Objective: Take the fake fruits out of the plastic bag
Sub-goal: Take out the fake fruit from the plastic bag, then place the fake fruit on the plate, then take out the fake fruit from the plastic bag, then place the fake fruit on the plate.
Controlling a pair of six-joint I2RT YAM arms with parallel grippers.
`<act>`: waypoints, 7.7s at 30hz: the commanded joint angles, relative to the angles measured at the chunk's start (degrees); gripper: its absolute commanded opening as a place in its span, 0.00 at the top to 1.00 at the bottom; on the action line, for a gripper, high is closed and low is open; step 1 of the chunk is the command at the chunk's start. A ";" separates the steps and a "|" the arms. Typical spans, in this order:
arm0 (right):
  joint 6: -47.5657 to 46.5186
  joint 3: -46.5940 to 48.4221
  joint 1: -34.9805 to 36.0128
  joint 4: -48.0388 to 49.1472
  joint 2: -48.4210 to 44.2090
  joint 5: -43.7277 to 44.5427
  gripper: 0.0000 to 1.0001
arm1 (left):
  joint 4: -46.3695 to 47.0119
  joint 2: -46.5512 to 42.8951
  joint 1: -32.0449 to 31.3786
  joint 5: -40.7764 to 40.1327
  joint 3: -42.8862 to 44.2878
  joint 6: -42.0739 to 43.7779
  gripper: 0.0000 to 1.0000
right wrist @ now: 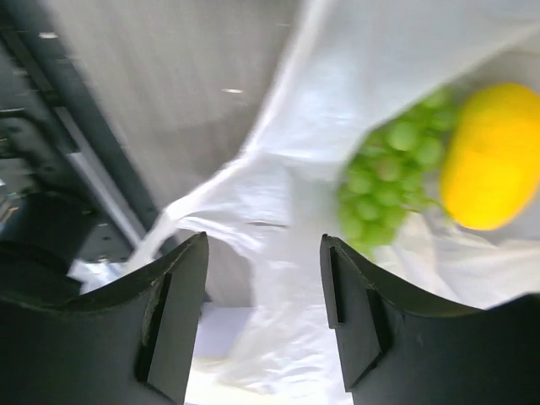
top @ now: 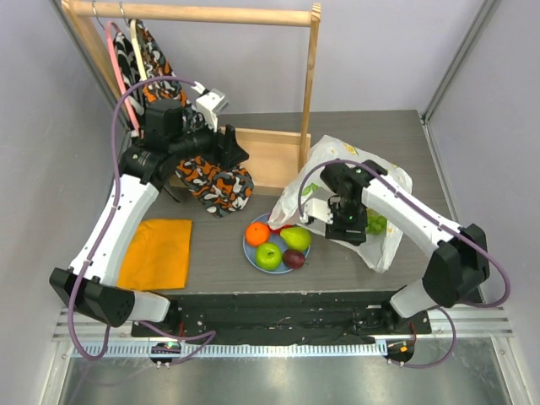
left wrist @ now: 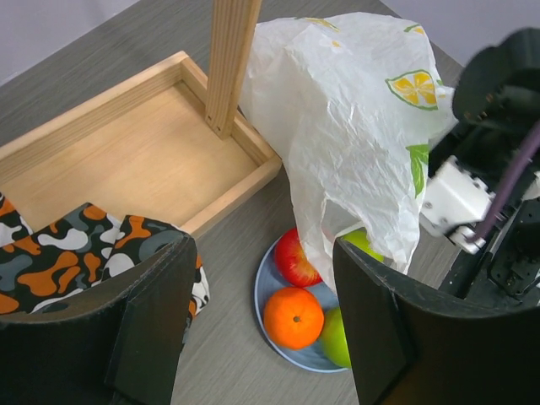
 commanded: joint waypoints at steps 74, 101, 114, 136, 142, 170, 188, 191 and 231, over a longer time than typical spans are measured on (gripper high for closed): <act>23.61 30.05 13.89 12.59 22.29 -26.48 0.48 | 0.77 -4.52 3.00 -0.96 -2.77 2.47 0.29; 29.05 32.87 18.20 15.93 32.41 -20.23 0.37 | -0.02 -5.66 3.27 -0.88 -4.88 4.23 0.29; 29.07 33.48 19.26 14.62 30.57 -16.19 0.08 | -0.28 -6.72 3.27 -1.23 -5.41 4.67 0.29; 13.07 1.44 1.65 -1.13 -8.81 0.66 0.47 | 0.33 -2.06 3.10 2.46 1.54 3.09 0.29; 9.55 -2.46 -13.07 8.62 -1.35 4.81 0.49 | 0.42 -0.83 2.57 2.55 2.59 2.65 0.29; -3.29 -0.07 -21.61 3.98 -2.46 -10.21 0.65 | -0.11 -1.97 2.57 1.76 1.63 2.65 0.29; -7.99 -5.23 -6.33 6.61 -25.09 -12.58 0.57 | 0.59 0.05 1.86 2.46 2.33 1.33 0.28; 0.54 4.52 -3.78 5.65 -15.43 -20.13 0.58 | 0.77 0.05 1.78 2.20 2.42 1.15 0.28; 30.46 20.82 3.17 15.76 23.16 -26.30 0.48 | -2.22 -4.87 3.18 -0.61 -4.70 5.99 0.27</act>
